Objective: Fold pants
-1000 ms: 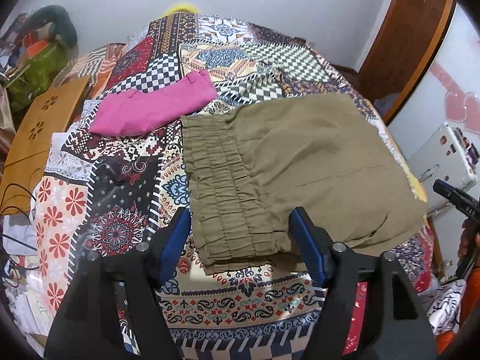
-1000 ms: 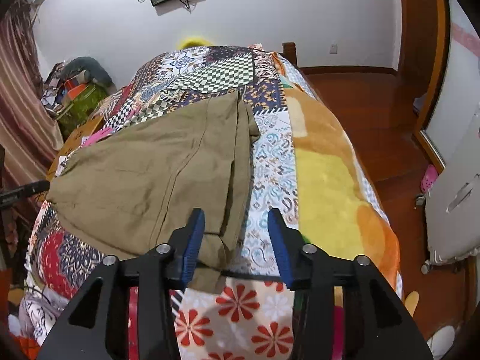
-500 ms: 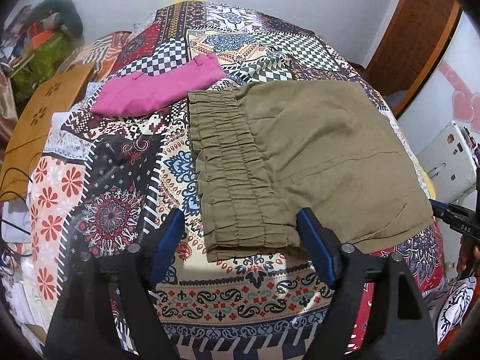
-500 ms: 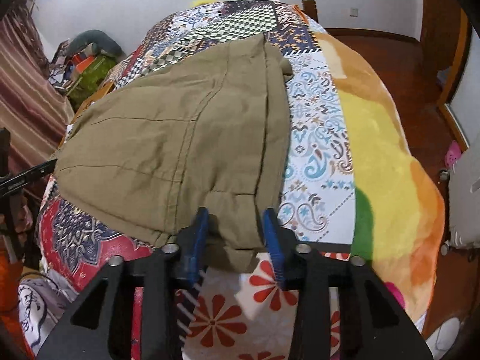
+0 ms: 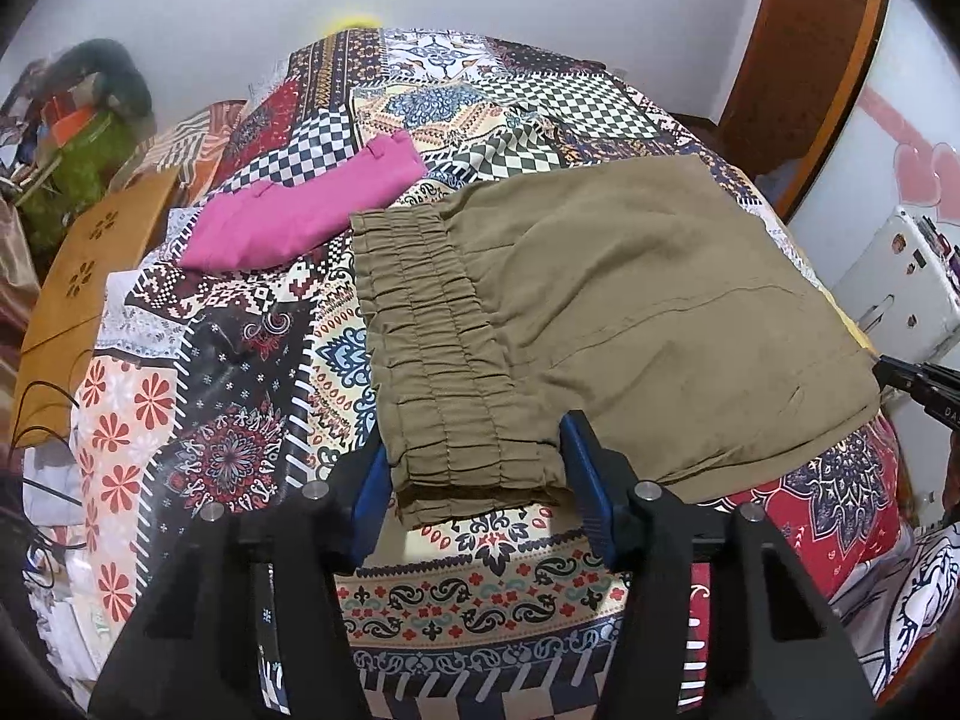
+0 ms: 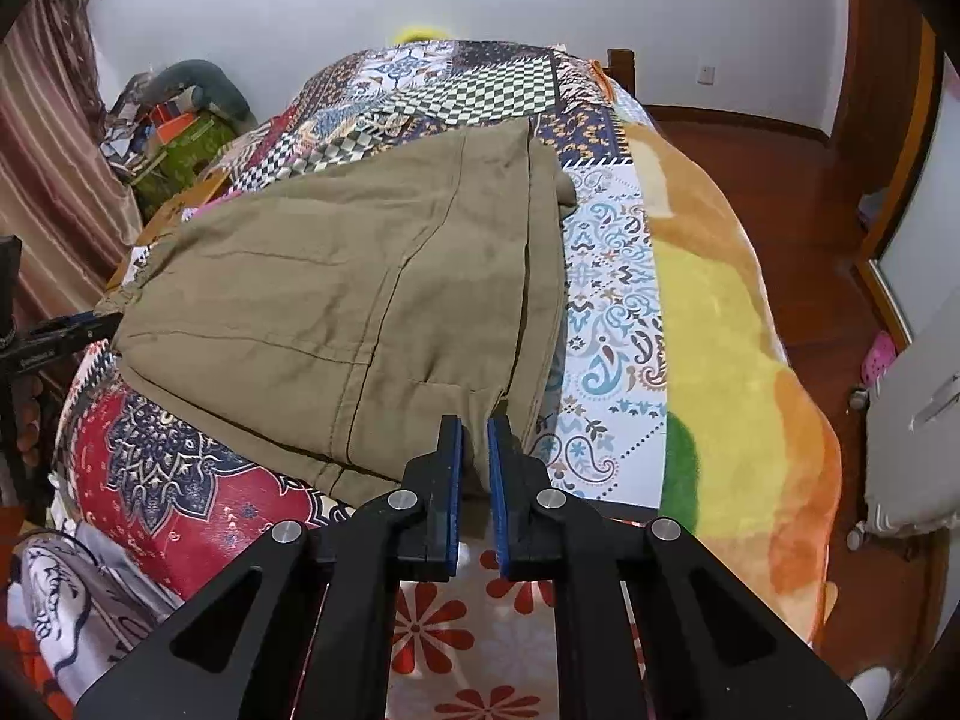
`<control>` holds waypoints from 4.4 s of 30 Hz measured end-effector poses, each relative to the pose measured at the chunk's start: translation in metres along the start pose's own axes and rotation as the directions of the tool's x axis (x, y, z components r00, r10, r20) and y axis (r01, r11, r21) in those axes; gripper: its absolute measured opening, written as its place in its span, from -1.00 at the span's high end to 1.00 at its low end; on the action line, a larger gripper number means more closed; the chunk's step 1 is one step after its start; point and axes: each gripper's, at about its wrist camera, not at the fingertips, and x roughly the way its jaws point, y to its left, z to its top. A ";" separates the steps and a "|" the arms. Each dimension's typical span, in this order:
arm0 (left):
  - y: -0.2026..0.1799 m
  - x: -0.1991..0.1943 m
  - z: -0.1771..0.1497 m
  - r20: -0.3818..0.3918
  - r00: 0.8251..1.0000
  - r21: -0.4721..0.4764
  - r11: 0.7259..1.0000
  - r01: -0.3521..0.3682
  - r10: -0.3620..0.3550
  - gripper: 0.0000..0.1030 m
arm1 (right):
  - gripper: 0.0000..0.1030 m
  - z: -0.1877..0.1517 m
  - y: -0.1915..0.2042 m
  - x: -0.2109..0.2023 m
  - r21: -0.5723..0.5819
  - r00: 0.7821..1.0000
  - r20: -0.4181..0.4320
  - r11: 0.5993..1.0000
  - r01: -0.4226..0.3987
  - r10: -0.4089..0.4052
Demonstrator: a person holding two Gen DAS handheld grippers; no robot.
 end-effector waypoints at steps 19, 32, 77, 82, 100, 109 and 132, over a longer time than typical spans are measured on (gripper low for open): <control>0.005 0.012 -0.008 -0.030 0.999 -0.029 0.999 0.017 -0.018 -0.11 | 0.86 -0.011 0.004 0.021 -0.021 0.996 -0.082 1.000 0.022 -0.023; 0.015 -0.020 0.036 0.072 0.995 -0.019 0.998 -0.065 0.066 -0.38 | 0.42 0.025 -0.008 -0.001 0.012 0.997 0.010 0.997 0.076 -0.076; 0.065 0.116 0.103 -0.088 0.996 -0.175 0.984 -0.008 -0.007 -0.45 | 0.32 0.201 -0.037 0.172 -0.116 1.000 -0.011 0.993 0.012 -0.014; 0.056 0.112 0.103 -0.068 0.998 -0.136 0.991 -0.013 0.003 -0.17 | 0.70 0.200 -0.034 0.175 -0.134 1.000 0.008 0.991 0.000 0.001; 0.064 0.119 0.106 -0.054 0.997 -0.168 0.984 -0.056 0.048 -0.18 | 0.89 0.208 -0.015 0.191 -0.297 0.987 0.051 0.942 0.158 -0.150; 0.057 0.070 0.112 0.006 0.996 -0.106 0.991 -0.084 0.085 -0.31 | 0.12 0.212 0.004 0.147 -0.284 0.996 0.044 0.955 0.091 -0.081; 0.032 0.094 0.073 -0.083 0.995 -0.079 0.996 0.039 -0.046 -0.72 | -0.30 0.131 0.135 0.160 -0.459 0.963 -0.230 0.857 -0.232 0.138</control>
